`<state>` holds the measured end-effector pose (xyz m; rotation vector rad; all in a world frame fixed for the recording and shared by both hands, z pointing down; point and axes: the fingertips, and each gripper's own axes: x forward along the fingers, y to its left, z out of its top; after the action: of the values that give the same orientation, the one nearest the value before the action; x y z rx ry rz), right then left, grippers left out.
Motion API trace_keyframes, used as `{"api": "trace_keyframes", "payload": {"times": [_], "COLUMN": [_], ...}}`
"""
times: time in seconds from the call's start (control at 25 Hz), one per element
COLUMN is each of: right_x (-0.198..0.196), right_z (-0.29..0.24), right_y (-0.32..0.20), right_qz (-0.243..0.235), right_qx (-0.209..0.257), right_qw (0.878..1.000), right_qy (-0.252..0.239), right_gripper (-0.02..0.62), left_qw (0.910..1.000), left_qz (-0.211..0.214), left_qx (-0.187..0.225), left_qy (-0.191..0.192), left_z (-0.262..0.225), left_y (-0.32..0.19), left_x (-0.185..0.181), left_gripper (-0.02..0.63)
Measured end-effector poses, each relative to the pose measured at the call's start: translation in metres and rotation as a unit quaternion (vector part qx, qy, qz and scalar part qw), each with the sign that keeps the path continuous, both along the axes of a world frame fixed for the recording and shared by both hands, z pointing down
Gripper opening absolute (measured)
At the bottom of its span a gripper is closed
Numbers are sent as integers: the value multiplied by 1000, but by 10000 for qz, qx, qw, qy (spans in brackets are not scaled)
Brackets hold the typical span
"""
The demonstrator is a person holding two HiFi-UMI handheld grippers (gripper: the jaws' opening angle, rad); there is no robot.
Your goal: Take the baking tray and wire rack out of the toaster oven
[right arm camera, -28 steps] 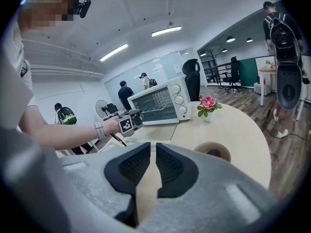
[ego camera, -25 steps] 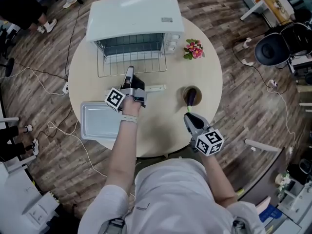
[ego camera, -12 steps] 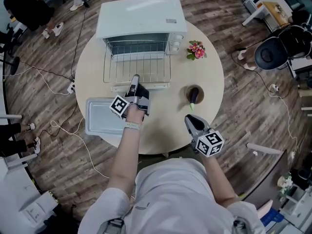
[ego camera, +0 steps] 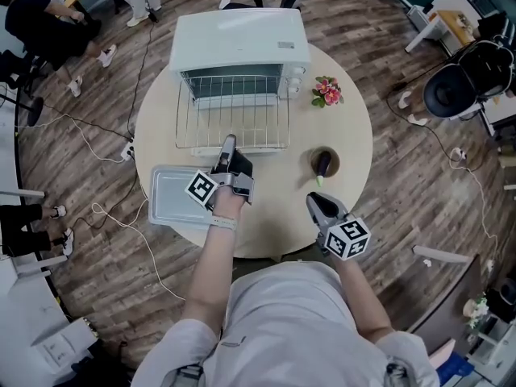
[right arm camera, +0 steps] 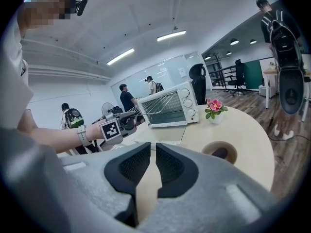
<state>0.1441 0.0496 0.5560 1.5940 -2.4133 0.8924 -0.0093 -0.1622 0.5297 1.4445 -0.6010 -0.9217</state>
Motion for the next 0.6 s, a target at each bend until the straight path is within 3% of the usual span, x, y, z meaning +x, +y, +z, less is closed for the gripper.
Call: {"api": "trace_keyframes", "payload": {"times": [0.6], "right_x": [14], "right_z": [-11], "right_y": [-35], "right_qz": [-27], "right_qx": [174], "right_qw": [9997], "right_qy": [-169], "right_gripper": [35], "left_qw": [9998], "left_qz": [-106], "left_qx": [156], "left_qy": [111], "left_z": [-47], "left_y": [-38], "left_x": [12], "left_gripper": [0]}}
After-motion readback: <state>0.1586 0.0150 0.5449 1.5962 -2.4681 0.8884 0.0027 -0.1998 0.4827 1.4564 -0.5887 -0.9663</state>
